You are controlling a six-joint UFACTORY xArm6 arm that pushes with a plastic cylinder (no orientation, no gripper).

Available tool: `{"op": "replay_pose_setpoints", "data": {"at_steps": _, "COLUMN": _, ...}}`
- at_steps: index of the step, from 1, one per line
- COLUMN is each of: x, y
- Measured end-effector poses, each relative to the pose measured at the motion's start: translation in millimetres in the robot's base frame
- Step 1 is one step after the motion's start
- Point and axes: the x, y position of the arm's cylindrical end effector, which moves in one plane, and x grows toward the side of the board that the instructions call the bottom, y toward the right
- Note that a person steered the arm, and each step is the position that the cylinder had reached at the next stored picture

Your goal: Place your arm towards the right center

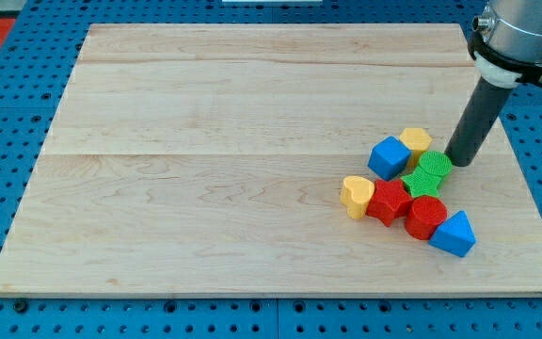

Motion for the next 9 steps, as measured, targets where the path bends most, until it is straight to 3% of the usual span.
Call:
{"op": "replay_pose_setpoints", "data": {"at_steps": 4, "x": -23, "y": 12}}
{"op": "replay_pose_setpoints", "data": {"at_steps": 6, "x": -55, "y": 96}}
{"op": "replay_pose_setpoints", "data": {"at_steps": 7, "x": -56, "y": 125}}
{"op": "replay_pose_setpoints", "data": {"at_steps": 9, "x": -38, "y": 114}}
